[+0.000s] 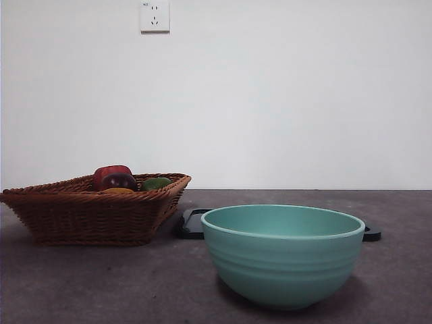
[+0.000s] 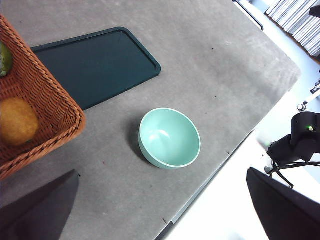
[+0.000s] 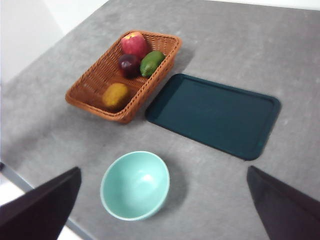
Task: Pick up the wifruite, put it on the bowl, pick up the plate, put it on desk
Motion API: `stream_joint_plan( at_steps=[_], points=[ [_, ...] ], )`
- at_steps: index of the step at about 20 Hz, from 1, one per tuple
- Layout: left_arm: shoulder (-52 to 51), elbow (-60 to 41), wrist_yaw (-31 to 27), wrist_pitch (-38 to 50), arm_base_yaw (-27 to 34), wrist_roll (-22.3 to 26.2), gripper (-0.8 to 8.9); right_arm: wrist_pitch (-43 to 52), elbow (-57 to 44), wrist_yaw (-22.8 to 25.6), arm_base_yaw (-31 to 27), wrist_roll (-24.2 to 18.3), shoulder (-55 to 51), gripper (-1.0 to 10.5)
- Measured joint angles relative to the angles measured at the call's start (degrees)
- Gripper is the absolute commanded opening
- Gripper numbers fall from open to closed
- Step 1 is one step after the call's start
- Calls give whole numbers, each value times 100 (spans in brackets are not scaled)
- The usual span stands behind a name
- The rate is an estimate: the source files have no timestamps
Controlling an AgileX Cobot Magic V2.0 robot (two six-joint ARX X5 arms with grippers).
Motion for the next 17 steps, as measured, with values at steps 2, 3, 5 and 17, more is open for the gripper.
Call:
stream_joint_plan(
  at_steps=[2, 3, 5, 17],
  points=[
    [0, 0, 0, 61, 0, 0, 656, 0, 0, -9, 0, -2, 0, 661],
    [0, 0, 0, 144, 0, 0, 656, 0, 0, -9, 0, -2, 0, 660],
    [0, 0, 0, 323, 0, 0, 656, 2, 0, -9, 0, -2, 0, 660],
    [2111, 103, -1244, 531, -2, -647, 655, 90, 0, -9, 0, -2, 0, 660]
  ],
)
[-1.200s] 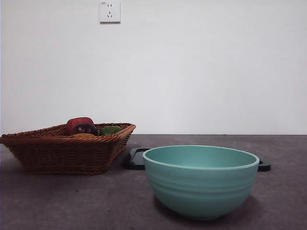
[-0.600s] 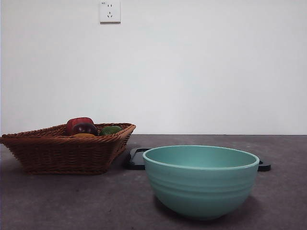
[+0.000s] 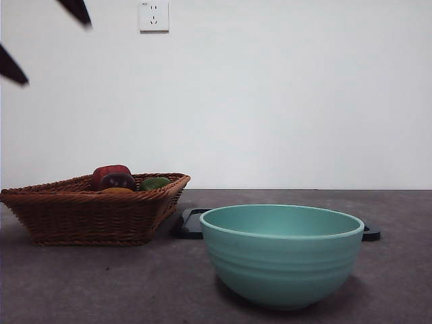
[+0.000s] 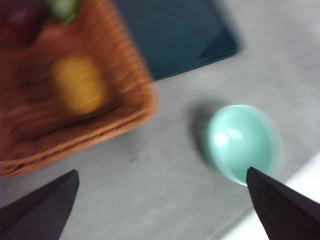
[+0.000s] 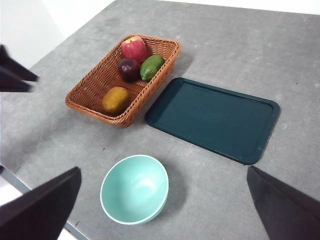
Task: Pick up the wifruite, put it on the bowl, pick up the plate, put it on desk
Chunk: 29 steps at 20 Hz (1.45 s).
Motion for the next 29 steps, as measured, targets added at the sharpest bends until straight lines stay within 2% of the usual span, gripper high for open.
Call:
stream_joint_plan(
  at_steps=[4, 9, 16, 21, 27, 29],
  points=[
    [1318, 651, -525, -66, -24, -192, 654, 0, 0, 0, 0, 0, 0, 660],
    [2621, 1587, -1333, -92, -179, -214, 654, -2, 0, 0, 0, 0, 0, 660],
    [3764, 1860, -1451, 216, -304, -326, 653, -2, 0, 0, 0, 0, 0, 660],
    [4181, 1860, -1707, 393, -334, -345, 652, -2, 0, 0, 0, 0, 0, 660],
    [4605, 1869, -1718, 428, -334, -361, 650, -2, 0, 0, 0, 0, 0, 660],
    [4629, 1869, -1718, 444, -334, -363, 574, -2, 0, 0, 0, 0, 0, 660]
  ],
)
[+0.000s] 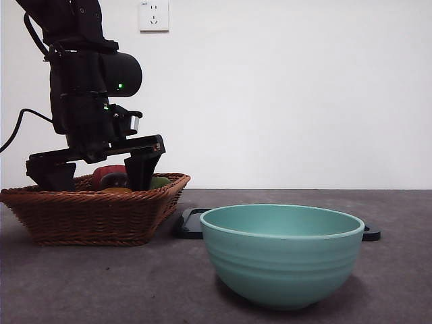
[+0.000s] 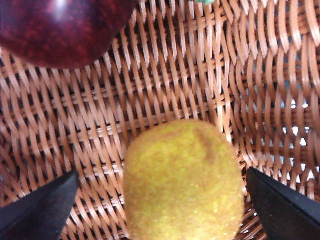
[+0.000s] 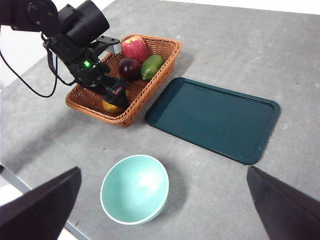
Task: Pick up the wifruite, put it on the bowl, pick up the plate, put it on desk
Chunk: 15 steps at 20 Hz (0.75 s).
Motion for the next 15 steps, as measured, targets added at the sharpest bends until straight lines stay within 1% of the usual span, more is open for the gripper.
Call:
stream_joint_plan(
  at_steps=[2, 3, 4, 9, 12, 15],
  points=[
    [0, 0, 0, 2, 0, 0, 399, 0, 0, 0, 0, 0, 0, 661],
    [0, 0, 0, 0, 0, -2, 339, 2, 0, 0, 0, 0, 0, 660],
    [0, 0, 0, -2, 0, -4, 305, 0, 0, 0, 0, 0, 0, 660],
    [4, 92, 0, -125, -17, -4, 299, 0, 0, 0, 0, 0, 0, 660],
    [7, 533, 0, -520, -15, -4, 299, 0, 0, 0, 0, 0, 0, 660],
    [7, 1226, 160, -1248, -17, -2, 299, 0, 0, 2, 0, 0, 0, 660]
  ],
)
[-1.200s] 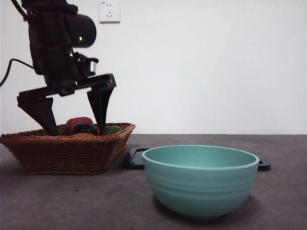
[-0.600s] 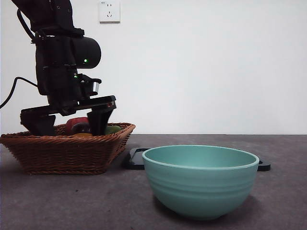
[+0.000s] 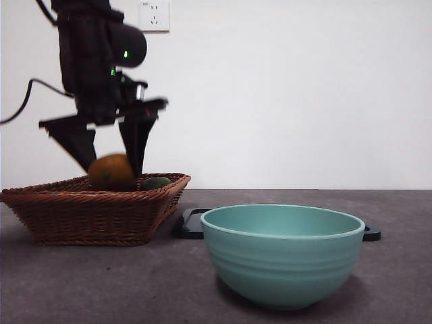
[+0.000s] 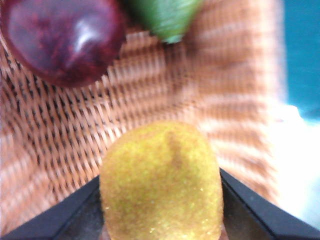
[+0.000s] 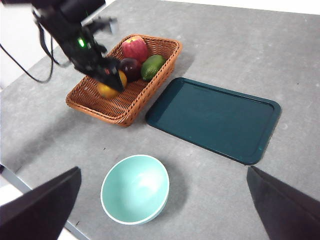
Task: Pick up the wifruite, put it on the bowl, pick up the plate, put it on desk
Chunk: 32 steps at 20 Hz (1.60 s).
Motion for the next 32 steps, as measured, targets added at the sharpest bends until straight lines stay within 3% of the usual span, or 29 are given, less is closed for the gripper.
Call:
stream_joint_plan(
  at_steps=[5, 12, 16, 22, 25, 32],
  points=[
    [-348, 588, 28, -914, -225, 2, 299, 0, 0, 0, 0, 0, 0, 660],
    [-1145, 619, 59, -1685, -1233, 2, 301, 0, 0, 0, 0, 0, 0, 660],
    [-1196, 619, 63, -1784, -1971, -15, 302, -2, 0, -2, 0, 0, 0, 660],
    [-1191, 619, 59, -1375, -2964, -442, 302, -26, 0, -7, 0, 0, 0, 660],
    [-1040, 619, -210, -1318, -3270, -551, 302, -31, 0, -7, 0, 0, 0, 660],
    [-361, 619, -219, -1023, -3652, -581, 302, -278, 0, -22, 0, 0, 0, 660]
  ],
)
